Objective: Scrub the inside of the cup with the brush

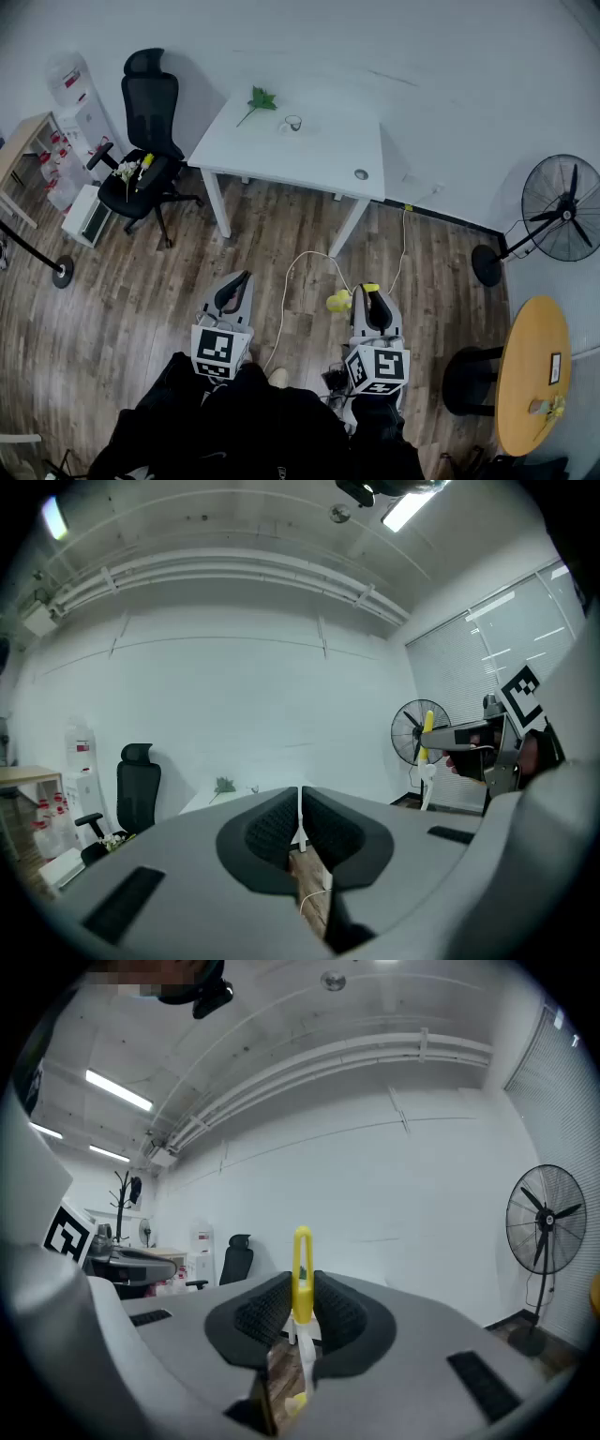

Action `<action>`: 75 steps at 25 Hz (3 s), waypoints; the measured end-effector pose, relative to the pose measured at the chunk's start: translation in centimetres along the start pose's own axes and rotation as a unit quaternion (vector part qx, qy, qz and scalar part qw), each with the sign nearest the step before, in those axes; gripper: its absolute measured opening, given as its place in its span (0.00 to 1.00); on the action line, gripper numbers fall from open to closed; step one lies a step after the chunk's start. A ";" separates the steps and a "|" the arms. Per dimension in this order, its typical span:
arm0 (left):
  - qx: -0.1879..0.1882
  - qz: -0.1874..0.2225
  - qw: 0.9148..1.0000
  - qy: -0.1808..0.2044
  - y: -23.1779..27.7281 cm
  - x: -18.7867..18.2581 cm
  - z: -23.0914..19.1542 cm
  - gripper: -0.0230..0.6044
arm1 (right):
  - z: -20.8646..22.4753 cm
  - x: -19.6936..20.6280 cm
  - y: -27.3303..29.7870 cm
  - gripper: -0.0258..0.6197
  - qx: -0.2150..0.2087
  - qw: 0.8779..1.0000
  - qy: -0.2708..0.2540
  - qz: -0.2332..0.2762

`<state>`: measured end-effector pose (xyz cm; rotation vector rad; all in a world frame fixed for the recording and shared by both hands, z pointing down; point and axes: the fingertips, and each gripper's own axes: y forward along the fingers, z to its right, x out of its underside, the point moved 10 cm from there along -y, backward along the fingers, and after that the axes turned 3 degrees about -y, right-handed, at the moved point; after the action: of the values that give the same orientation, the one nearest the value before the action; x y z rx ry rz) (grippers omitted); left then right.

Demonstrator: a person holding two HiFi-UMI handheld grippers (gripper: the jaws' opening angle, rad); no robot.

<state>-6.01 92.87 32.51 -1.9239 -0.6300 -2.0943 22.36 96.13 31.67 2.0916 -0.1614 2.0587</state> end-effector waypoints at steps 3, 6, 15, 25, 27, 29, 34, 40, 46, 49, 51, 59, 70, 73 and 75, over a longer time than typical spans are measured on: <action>0.003 -0.001 1.000 0.001 0.3 -0.1 0.2 0.09 | 0.2 -0.1 0.0 0.17 0.001 1.000 0.002 0.001; 0.005 -0.002 1.000 0.001 0.9 0.0 0.2 0.09 | 0.5 -0.1 0.4 0.17 0.000 1.000 0.006 0.002; -0.006 -0.007 1.000 0.000 2.7 0.2 -0.5 0.09 | 1.4 0.1 2.9 0.17 -0.012 1.000 0.012 0.002; -0.013 -0.002 1.000 0.001 8.3 -0.4 -3.6 0.09 | 2.5 -0.2 9.6 0.17 -0.025 1.000 0.018 0.006; -0.013 -0.004 1.000 -0.001 10.2 -0.5 -5.0 0.09 | 2.6 -0.2 11.8 0.17 -0.025 0.999 0.019 0.004; -0.012 -0.006 1.000 -0.002 12.5 -0.6 -6.5 0.09 | 2.8 -0.2 14.3 0.17 -0.025 0.999 0.022 0.002; -0.003 -0.011 1.000 -0.006 19.2 -1.3 -10.9 0.09 | 3.4 -0.8 21.8 0.17 -0.021 1.000 0.021 -0.005; 0.019 -0.009 1.000 -0.006 28.4 -4.0 -17.2 0.09 | 4.0 -3.0 31.7 0.17 -0.009 1.000 0.020 -0.007; 0.037 -0.015 0.999 -0.009 36.2 -5.1 -21.7 0.09 | 4.7 -4.1 39.8 0.17 -0.001 1.000 0.021 -0.012; 0.043 -0.019 0.999 -0.011 38.9 -5.1 -23.8 0.09 | 4.7 -4.3 43.1 0.17 0.003 1.000 0.022 -0.014; 0.046 -0.020 0.999 -0.012 40.3 -5.1 -25.0 0.09 | 4.7 -4.4 44.8 0.17 0.005 1.000 0.023 -0.015; 0.055 -0.021 0.998 -0.013 45.1 -5.2 -28.7 0.09 | 4.8 -5.2 50.5 0.17 0.000 1.000 0.019 -0.006; 0.048 -0.007 0.999 -0.011 49.1 -6.3 -31.9 0.09 | 5.4 -6.7 56.8 0.17 -0.001 1.000 0.011 0.010; 0.043 -0.006 0.999 -0.013 50.3 -6.4 -32.6 0.09 | 5.9 -6.9 58.6 0.17 -0.005 1.000 0.009 0.014; 0.039 -0.006 0.999 -0.014 51.2 -6.4 -33.1 0.09 | 6.3 -7.1 60.0 0.17 -0.010 1.000 0.007 0.016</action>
<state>-11.86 31.84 32.70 -1.9138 -0.7186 -2.0226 15.23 35.86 28.56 2.0763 -0.2132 2.0811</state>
